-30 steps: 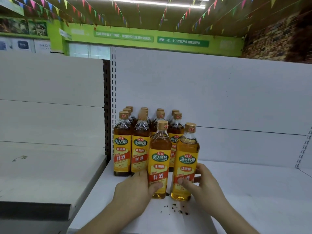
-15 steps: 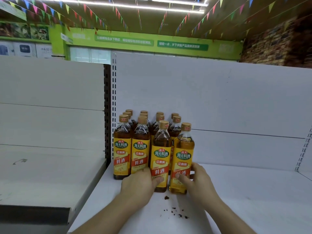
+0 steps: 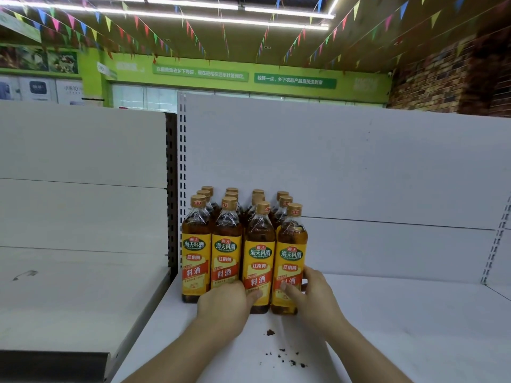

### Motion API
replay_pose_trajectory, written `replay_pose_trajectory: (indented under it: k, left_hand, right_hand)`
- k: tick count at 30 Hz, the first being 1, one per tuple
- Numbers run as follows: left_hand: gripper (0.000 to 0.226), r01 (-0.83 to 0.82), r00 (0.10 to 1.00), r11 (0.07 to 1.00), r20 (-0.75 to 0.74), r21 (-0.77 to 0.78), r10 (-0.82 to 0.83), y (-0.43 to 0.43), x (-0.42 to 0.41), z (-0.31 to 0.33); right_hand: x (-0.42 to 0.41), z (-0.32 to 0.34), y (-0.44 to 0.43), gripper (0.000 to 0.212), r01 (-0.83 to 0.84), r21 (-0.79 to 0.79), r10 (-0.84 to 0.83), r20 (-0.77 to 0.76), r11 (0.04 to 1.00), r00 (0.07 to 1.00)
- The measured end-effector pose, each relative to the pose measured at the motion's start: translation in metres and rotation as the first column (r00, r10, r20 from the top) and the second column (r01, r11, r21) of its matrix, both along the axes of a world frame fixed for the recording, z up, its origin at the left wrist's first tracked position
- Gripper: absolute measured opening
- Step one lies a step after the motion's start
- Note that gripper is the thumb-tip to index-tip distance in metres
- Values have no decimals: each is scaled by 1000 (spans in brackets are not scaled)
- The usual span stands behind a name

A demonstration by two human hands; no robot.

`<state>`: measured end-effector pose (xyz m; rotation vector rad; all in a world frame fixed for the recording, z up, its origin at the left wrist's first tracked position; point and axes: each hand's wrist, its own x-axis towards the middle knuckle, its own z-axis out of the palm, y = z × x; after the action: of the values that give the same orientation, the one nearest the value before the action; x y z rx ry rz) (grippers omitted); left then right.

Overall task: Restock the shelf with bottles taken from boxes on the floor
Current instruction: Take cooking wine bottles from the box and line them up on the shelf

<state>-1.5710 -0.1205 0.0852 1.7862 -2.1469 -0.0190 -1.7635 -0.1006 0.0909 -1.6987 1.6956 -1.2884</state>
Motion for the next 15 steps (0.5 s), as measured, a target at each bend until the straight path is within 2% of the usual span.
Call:
replay_pose_trajectory:
  k: [15]
  left_hand:
    - [50, -21, 1000, 999, 11, -44, 22, -9, 1, -2]
  right_hand:
    - [3, -6, -18, 22, 5, -5, -5, -43, 1000, 999]
